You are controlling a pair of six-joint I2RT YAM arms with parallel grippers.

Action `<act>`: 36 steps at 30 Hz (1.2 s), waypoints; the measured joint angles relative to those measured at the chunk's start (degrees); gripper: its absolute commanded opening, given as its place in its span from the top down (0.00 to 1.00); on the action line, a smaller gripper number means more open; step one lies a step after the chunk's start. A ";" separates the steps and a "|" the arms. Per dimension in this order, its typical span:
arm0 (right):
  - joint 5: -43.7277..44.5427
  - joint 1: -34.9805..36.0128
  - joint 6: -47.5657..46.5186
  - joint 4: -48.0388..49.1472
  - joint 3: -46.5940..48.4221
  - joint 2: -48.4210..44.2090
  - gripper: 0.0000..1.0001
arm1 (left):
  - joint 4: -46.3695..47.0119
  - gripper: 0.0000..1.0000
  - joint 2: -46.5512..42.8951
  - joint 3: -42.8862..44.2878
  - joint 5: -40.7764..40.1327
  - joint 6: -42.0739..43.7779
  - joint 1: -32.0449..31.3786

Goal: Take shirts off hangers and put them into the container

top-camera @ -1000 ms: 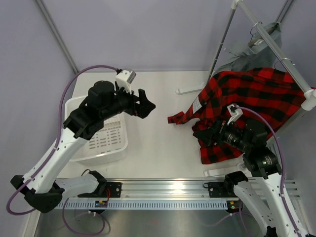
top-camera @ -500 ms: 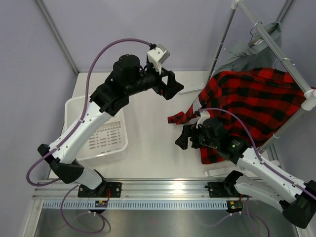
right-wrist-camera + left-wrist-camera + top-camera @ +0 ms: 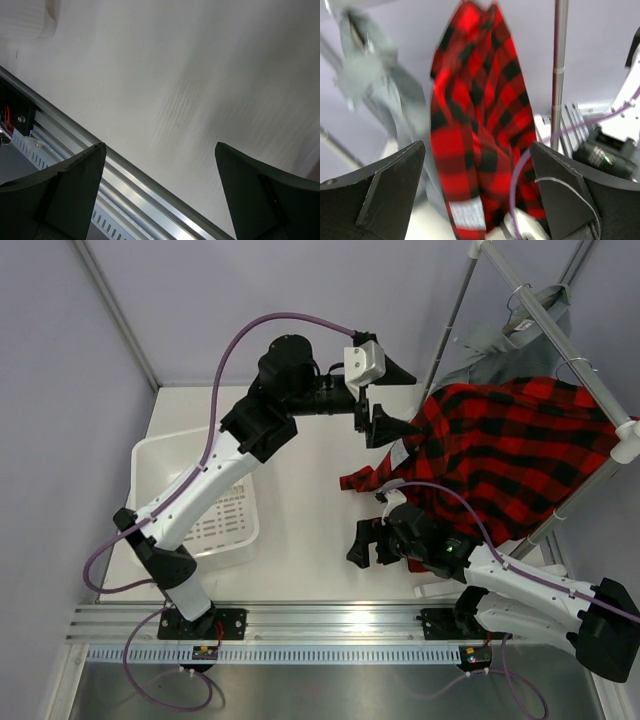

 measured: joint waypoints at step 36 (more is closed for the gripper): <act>7.41 11.87 4.76 4.59 1.18 2.62 0.01 | 21.40 0.49 26.36 22.49 11.39 -18.34 -2.25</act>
